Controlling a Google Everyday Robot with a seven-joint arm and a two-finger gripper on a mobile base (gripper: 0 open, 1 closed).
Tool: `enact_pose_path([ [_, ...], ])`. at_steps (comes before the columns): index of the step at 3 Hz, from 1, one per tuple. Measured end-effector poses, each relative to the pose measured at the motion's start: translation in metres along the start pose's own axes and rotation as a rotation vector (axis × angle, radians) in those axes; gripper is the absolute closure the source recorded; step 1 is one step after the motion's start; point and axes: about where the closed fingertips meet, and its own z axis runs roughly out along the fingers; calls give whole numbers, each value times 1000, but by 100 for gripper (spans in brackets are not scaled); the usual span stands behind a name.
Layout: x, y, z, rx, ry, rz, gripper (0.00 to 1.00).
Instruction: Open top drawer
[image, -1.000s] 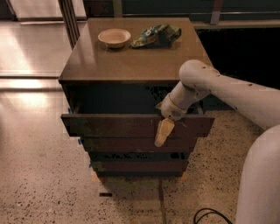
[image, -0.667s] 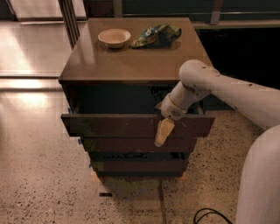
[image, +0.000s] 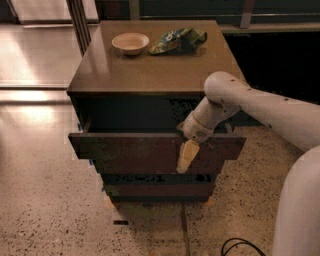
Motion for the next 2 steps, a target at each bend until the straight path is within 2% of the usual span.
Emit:
enact_pose_path([
  [1,-17,66,-10,-10,-1,-1,0],
  [2,-17,66,-10,-10,-1,-2,0],
])
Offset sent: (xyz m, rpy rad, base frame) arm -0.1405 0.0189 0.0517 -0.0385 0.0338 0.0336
